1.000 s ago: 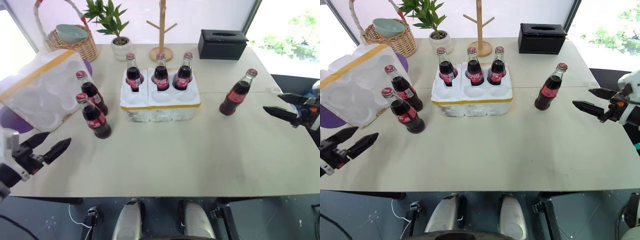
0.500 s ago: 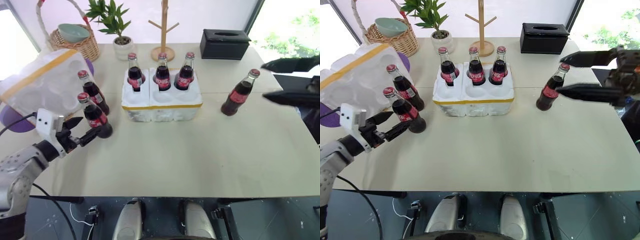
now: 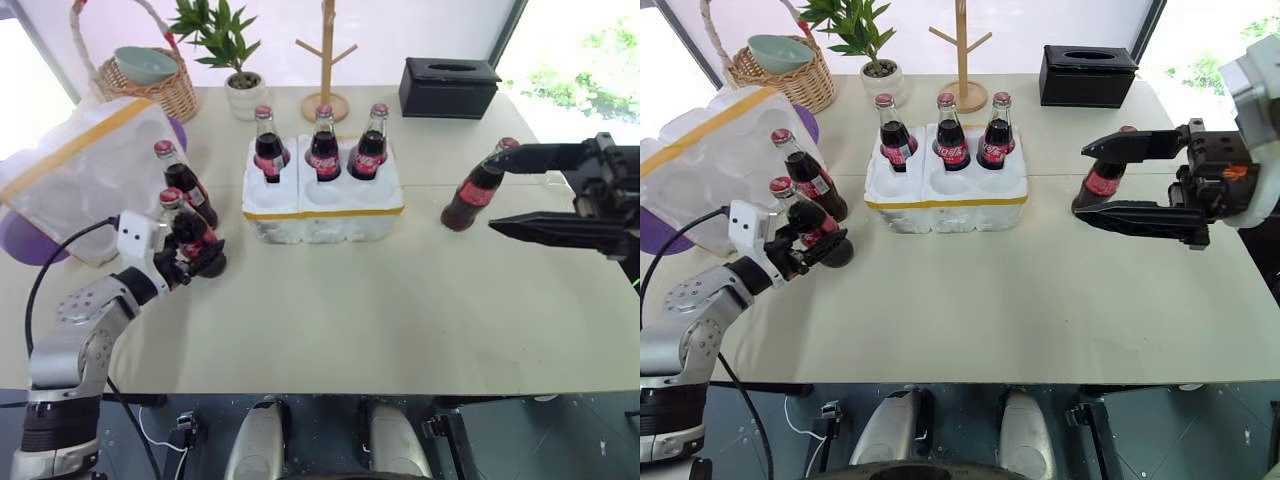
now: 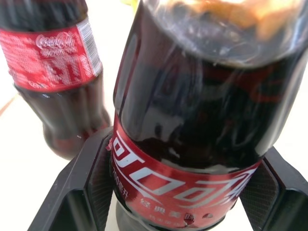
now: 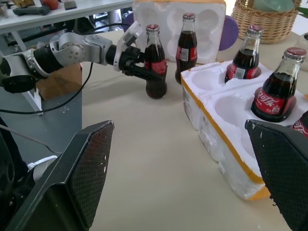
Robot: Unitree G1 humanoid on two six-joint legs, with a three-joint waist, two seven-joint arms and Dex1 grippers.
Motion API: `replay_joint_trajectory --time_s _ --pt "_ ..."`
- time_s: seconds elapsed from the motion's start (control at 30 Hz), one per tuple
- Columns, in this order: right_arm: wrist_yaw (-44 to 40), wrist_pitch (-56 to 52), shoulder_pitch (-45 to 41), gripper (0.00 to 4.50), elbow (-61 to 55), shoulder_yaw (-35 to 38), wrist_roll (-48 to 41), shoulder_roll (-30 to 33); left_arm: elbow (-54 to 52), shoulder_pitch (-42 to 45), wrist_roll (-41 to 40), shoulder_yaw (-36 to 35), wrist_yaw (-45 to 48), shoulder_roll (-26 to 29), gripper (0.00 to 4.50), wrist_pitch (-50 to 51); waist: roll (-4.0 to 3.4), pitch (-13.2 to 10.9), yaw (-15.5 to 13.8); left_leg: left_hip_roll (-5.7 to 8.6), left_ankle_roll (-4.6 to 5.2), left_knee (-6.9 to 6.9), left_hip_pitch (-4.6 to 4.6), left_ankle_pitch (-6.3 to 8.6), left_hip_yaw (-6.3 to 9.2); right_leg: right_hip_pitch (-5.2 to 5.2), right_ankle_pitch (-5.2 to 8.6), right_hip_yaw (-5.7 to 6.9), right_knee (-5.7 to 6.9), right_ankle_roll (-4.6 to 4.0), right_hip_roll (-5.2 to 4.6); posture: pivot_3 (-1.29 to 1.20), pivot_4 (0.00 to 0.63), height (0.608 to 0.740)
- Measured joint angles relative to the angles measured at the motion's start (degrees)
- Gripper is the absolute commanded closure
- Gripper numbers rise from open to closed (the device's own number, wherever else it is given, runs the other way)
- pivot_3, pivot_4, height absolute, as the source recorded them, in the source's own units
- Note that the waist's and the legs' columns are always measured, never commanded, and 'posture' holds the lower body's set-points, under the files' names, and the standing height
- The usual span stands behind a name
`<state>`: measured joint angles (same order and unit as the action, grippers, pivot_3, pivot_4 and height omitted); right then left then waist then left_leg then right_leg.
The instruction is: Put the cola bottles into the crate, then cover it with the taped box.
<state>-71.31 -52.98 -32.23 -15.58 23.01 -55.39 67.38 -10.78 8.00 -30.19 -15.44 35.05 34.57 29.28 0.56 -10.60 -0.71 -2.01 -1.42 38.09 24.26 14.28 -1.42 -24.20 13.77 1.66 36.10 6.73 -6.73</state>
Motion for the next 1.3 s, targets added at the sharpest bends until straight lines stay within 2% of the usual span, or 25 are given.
replay_joint_trajectory --time_s 0.1,0.23,0.33,0.4,0.5,0.57,0.73,0.83,1.0,1.17,1.3 --pt "0.7 -0.7 0.3 0.0 -0.1 0.0 -0.5 0.0 -2.7 -0.6 -4.8 -1.3 2.1 2.7 1.67 5.7 0.08 -0.1 0.0 -0.01 0.0 0.01 0.07 0.0 0.02 -0.07 0.0 0.0 0.0 0.0 0.0 0.0 0.15 0.736" --pt "1.3 -1.6 0.3 0.0 -0.6 0.0 -2.2 -0.2 -10.2 0.8 -16.9 -2.9 7.5 9.7 1.67 15.9 0.17 -0.1 -0.1 0.0 0.0 0.04 0.15 0.0 0.05 -0.13 0.0 0.02 0.0 0.0 0.0 0.0 0.15 0.736" --pt "2.5 -0.6 0.4 0.0 -1.3 -0.6 -1.8 -1.3 -12.8 9.9 -25.7 -2.9 8.3 10.9 1.67 21.4 0.18 -0.1 -0.3 0.0 -0.01 0.09 0.16 -0.01 0.1 -0.09 0.0 0.05 0.02 0.01 0.0 0.0 0.15 0.736" --pt "3.2 0.0 0.6 0.0 -1.5 -1.4 -1.6 -2.0 -11.6 20.8 -27.2 0.2 6.6 8.0 1.67 22.7 0.21 -0.1 -0.7 0.04 0.0 0.16 0.14 -0.01 0.13 0.0 -0.02 0.06 0.02 0.03 0.0 0.0 0.15 0.736" --pt "4.3 0.5 0.8 0.0 -2.3 -2.8 -1.7 -3.4 -7.5 33.4 -23.7 6.5 3.8 2.1 1.67 20.6 0.21 -0.1 -0.8 0.09 0.0 0.16 0.09 -0.01 0.12 0.1 -0.07 0.02 -0.01 0.12 -0.01 0.0 0.15 0.736" --pt "5.3 0.9 0.9 0.0 -2.4 -3.3 -1.6 -3.8 -0.6 39.2 -17.1 11.7 1.0 -2.8 1.67 17.9 0.21 -0.1 -0.8 0.09 0.01 0.14 0.06 -0.02 0.12 0.09 -0.07 0.03 -0.01 0.12 0.02 0.0 0.15 0.736" --pt "8.4 1.1 1.8 0.0 -3.5 -3.5 -1.1 -5.2 17.5 46.5 -4.3 18.7 -3.3 -10.9 1.67 12.4 0.27 -0.1 0.0 0.09 0.02 0.13 0.17 -0.02 0.12 -0.02 -0.06 0.03 -0.05 0.13 0.02 0.0 0.15 0.736" --pt "10.2 1.1 3.9 0.0 -4.0 -3.1 -1.0 -5.3 21.9 47.3 0.4 21.5 -2.3 -12.6 1.67 9.8 0.27 -0.2 0.1 0.09 0.03 0.04 0.19 -0.01 0.11 -0.1 -0.05 0.02 -0.07 0.14 0.01 0.0 0.15 0.736" --pt "12.4 1.1 6.9 0.0 -4.8 -1.5 -1.0 -5.8 24.4 47.3 2.7 22.0 1.5 -14.9 1.67 9.0 0.29 -0.2 0.0 0.09 0.03 0.1 0.23 -0.01 0.11 -0.14 -0.05 0.02 -0.04 0.15 0.01 0.0 0.15 0.736" --pt "14.0 2.6 7.8 0.0 -5.2 -1.7 0.3 -7.2 24.2 47.0 4.7 22.1 3.1 -15.1 1.67 9.0 0.29 -0.2 0.0 0.09 0.03 0.11 0.22 -0.01 0.11 -0.13 -0.05 0.01 -0.02 0.15 0.01 0.0 0.15 0.736" --pt "14.2 3.4 7.7 0.0 -5.0 -2.6 0.9 -7.8 24.2 46.0 9.8 26.1 3.4 -14.7 1.67 8.3 0.29 -0.2 -0.1 0.09 0.03 0.12 0.22 -0.01 0.11 -0.12 -0.05 0.01 -0.02 0.15 0.01 0.0 0.15 0.736"
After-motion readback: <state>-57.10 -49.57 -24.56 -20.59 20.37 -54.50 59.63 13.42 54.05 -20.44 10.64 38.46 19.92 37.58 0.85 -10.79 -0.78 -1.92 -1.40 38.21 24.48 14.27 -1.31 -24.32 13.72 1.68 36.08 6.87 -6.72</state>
